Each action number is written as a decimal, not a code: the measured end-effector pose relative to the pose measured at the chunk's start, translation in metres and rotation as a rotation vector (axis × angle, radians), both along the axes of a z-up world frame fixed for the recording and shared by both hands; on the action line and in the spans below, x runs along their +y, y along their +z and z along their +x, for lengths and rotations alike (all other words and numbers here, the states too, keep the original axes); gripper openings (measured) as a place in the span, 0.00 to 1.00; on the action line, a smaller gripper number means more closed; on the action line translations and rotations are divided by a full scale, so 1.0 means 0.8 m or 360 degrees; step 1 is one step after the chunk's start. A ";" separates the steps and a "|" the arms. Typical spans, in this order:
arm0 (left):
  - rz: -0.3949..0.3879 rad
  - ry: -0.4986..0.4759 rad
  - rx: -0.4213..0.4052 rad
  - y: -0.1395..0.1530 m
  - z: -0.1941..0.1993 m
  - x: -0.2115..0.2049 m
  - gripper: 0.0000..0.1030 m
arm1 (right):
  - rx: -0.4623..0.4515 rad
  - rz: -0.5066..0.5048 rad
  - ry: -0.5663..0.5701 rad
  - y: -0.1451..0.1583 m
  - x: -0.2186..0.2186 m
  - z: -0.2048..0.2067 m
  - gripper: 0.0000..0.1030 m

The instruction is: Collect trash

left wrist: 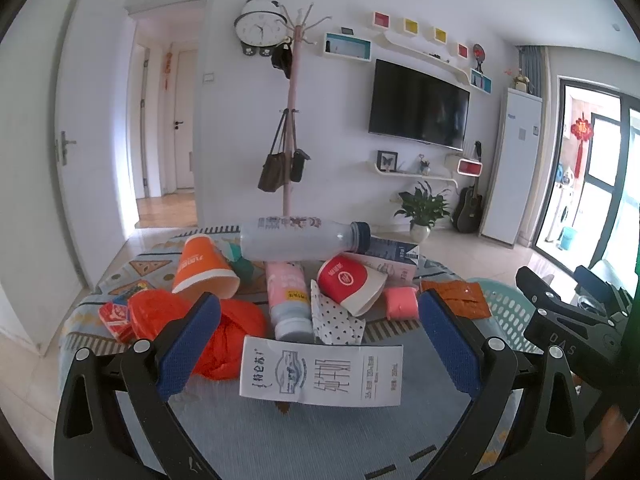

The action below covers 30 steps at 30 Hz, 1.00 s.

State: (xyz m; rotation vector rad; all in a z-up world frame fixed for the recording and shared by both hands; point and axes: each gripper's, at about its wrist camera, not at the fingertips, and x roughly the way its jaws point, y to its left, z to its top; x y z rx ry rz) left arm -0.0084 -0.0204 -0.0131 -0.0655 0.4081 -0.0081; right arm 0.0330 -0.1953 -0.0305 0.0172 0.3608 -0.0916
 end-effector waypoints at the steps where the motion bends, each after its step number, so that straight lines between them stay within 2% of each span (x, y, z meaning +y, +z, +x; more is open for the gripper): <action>1: 0.0000 0.0001 -0.0001 -0.001 0.000 -0.003 0.93 | 0.0002 0.0001 0.0000 -0.001 0.000 0.001 0.92; 5: -0.0001 0.0003 0.0001 -0.006 -0.001 -0.016 0.93 | 0.0003 0.0002 0.0001 -0.001 0.000 0.001 0.93; 7: 0.0000 -0.0006 -0.0005 0.009 0.001 0.024 0.93 | 0.0001 0.0001 -0.0002 -0.001 0.000 0.001 0.92; 30: -0.0022 -0.0003 -0.0010 0.005 -0.004 0.026 0.93 | 0.0020 0.0018 0.0007 -0.009 0.000 0.002 0.92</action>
